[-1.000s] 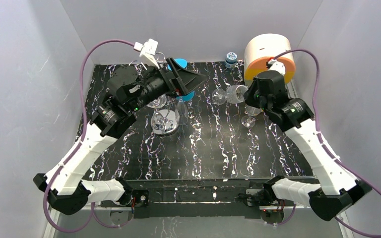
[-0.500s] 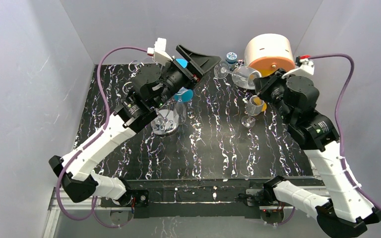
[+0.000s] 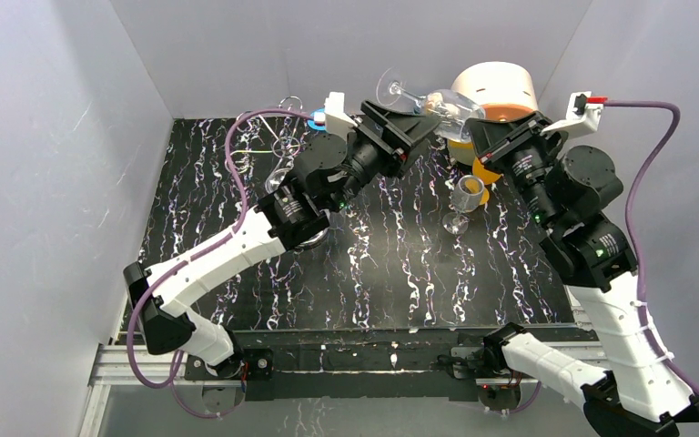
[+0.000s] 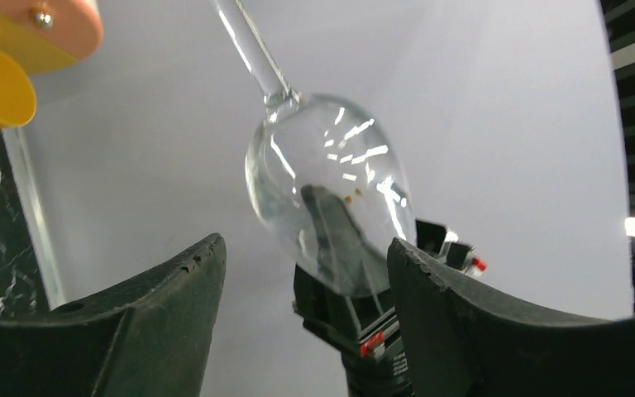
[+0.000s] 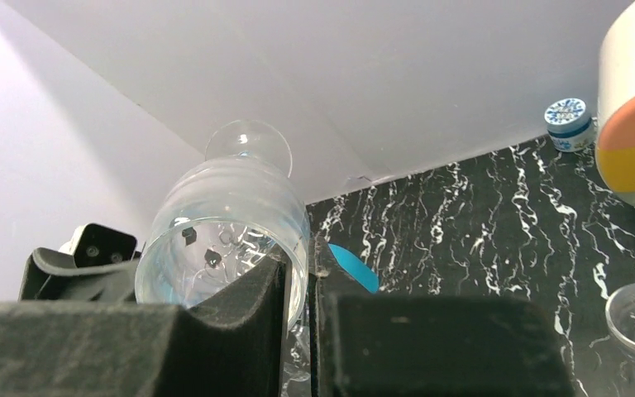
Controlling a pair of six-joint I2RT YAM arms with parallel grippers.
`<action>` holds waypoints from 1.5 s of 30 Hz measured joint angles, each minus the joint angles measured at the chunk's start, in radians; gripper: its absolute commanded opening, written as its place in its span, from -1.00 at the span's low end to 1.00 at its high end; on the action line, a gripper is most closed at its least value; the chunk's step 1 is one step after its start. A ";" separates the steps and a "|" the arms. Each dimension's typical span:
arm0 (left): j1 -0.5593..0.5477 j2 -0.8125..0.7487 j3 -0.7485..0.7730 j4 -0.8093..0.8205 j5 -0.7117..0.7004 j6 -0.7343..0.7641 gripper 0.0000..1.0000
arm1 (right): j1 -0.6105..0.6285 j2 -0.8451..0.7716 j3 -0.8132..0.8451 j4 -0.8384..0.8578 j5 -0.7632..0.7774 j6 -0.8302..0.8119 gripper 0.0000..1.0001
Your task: Place the wine glass upside down on the wine glass rack
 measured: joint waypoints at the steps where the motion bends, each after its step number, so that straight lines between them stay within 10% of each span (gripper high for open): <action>1: 0.000 0.000 0.000 0.015 -0.023 -0.003 0.44 | 0.000 -0.004 0.000 0.006 -0.006 0.003 -0.62; 8: 0.001 -0.024 -0.023 0.139 -0.122 -0.005 0.64 | -0.001 -0.044 -0.004 0.046 -0.055 0.013 -0.63; 28: 0.001 -0.057 -0.059 0.231 -0.208 -0.046 -0.91 | -0.001 -0.077 -0.059 0.126 -0.238 0.034 -0.61; 45: 0.001 -0.093 -0.114 0.285 -0.237 0.109 -1.00 | -0.001 -0.088 -0.107 0.150 -0.250 0.031 0.28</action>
